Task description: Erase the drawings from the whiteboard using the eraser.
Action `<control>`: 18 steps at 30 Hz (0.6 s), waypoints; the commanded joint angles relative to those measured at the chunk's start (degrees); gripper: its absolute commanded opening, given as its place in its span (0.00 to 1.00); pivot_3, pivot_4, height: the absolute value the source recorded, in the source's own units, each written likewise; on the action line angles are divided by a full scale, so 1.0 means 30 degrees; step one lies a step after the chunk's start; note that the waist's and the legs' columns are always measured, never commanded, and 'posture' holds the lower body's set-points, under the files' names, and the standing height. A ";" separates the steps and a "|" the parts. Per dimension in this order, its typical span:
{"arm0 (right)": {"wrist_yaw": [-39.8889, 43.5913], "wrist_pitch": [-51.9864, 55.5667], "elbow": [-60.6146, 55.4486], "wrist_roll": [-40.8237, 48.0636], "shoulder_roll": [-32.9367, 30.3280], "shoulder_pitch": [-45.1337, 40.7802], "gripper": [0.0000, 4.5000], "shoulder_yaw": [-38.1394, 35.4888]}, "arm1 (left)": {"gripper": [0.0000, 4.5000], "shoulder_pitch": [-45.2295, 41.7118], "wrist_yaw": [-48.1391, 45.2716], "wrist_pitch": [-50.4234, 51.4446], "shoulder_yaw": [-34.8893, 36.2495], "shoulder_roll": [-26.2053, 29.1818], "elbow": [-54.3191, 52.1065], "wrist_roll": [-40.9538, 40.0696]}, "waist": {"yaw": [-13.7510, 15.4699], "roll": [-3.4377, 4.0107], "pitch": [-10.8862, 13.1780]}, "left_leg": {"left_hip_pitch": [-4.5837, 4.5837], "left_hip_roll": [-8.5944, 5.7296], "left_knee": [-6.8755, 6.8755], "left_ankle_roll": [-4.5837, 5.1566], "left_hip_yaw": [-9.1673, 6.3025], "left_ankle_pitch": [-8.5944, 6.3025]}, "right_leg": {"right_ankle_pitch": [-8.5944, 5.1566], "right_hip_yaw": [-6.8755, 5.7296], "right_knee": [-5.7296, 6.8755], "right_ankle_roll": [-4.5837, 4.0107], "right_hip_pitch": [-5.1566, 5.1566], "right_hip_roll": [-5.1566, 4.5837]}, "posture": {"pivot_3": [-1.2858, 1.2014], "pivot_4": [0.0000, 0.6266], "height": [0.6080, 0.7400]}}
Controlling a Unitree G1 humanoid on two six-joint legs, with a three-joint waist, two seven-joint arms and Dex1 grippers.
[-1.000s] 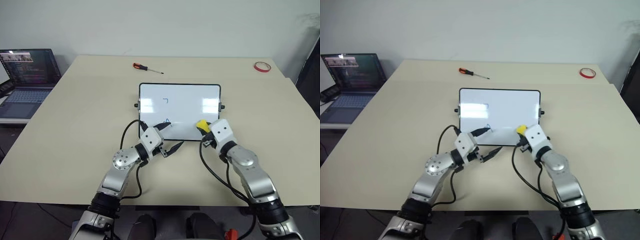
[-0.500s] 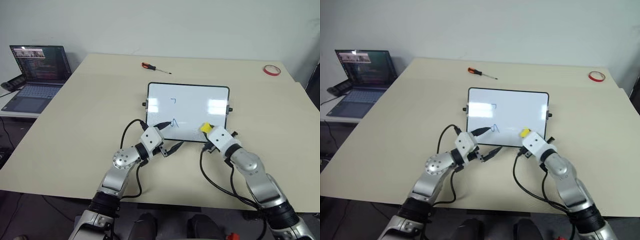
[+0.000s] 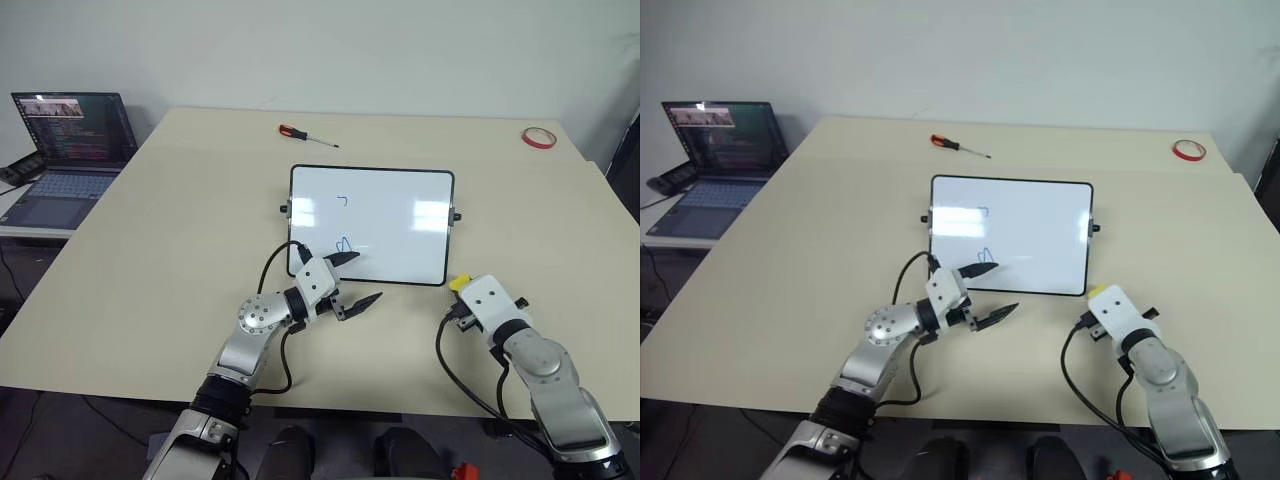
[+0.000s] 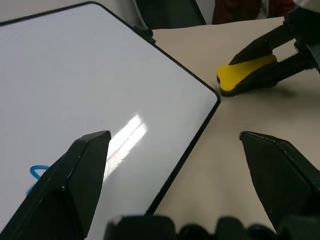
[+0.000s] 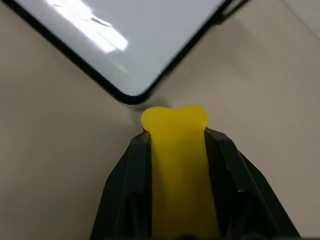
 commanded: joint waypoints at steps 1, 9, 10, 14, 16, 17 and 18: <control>0.0145 -0.0616 -0.1317 0.1546 0.1001 -0.1093 0.26 -0.0784 | 1.00 -0.0437 -0.0225 -0.0617 0.0141 -0.0143 0.0016 -0.0364 | -0.0110 0.0009 0.0015 | -0.0013 0.0001 -0.0023 0.0000 0.0010 0.0000 | 0.0000 0.0006 -0.0001 0.0000 -0.0029 0.0000 | 0.52 0.24 1.00; 0.0255 -0.1312 -0.2082 0.3768 0.1895 -0.3734 0.26 -0.2113 | 1.00 -0.0654 0.0299 -0.0590 0.0450 -0.0199 0.0031 -0.0143 | -0.0067 0.0022 0.0026 | -0.0105 0.0005 -0.0060 -0.0001 0.0036 0.0001 | -0.0006 0.0017 -0.0014 -0.0001 -0.0141 0.0001 | 0.52 0.24 1.00; 0.0252 -0.1091 -0.2228 0.3924 0.1870 -0.3916 0.26 -0.2263 | 1.00 -0.0582 0.0420 -0.0542 0.0498 -0.0138 -0.0095 -0.0139 | -0.0062 0.0022 0.0026 | -0.0109 0.0003 -0.0060 0.0000 0.0037 0.0001 | -0.0006 0.0018 -0.0014 -0.0001 -0.0144 -0.0001 | 0.52 0.24 1.00; 0.0199 -0.0280 -0.3084 0.4370 0.1834 -0.4081 0.26 -0.2470 | 1.00 -0.0230 0.0792 -0.0370 0.0694 0.0230 -0.0597 -0.0174 | -0.0061 0.0024 0.0027 | -0.0111 0.0007 -0.0064 0.0001 0.0031 0.0001 | -0.0007 0.0017 -0.0013 -0.0002 -0.0152 -0.0001 | 0.52 0.24 1.00; 0.0144 0.0070 -0.3549 0.4553 0.1885 -0.4018 0.26 -0.2477 | 1.00 -0.0077 0.0988 -0.0302 0.0851 0.0352 -0.0746 -0.0157 | -0.0077 0.0026 0.0028 | -0.0111 0.0009 -0.0065 0.0000 0.0035 0.0001 | -0.0007 0.0020 -0.0009 -0.0003 -0.0157 -0.0001 | 0.52 0.24 1.00; 0.0080 0.0144 -0.3702 0.4553 0.1874 -0.3967 0.26 -0.2396 | 1.00 -0.0010 0.1121 -0.0279 0.0949 0.0428 -0.0817 -0.0128 | -0.0091 0.0026 0.0028 | -0.0111 0.0010 -0.0065 0.0001 0.0037 0.0001 | -0.0007 0.0023 -0.0008 -0.0003 -0.0158 -0.0002 | 0.52 0.24 1.00; 0.0008 0.0212 -0.3764 0.4591 0.1892 -0.3938 0.26 -0.2334 | 1.00 0.0042 0.1264 -0.0253 0.1029 0.0474 -0.0874 -0.0112 | -0.0086 0.0026 0.0028 | -0.0111 0.0010 -0.0065 0.0000 0.0037 0.0001 | -0.0007 0.0025 -0.0008 -0.0003 -0.0158 -0.0001 | 0.52 0.24 1.00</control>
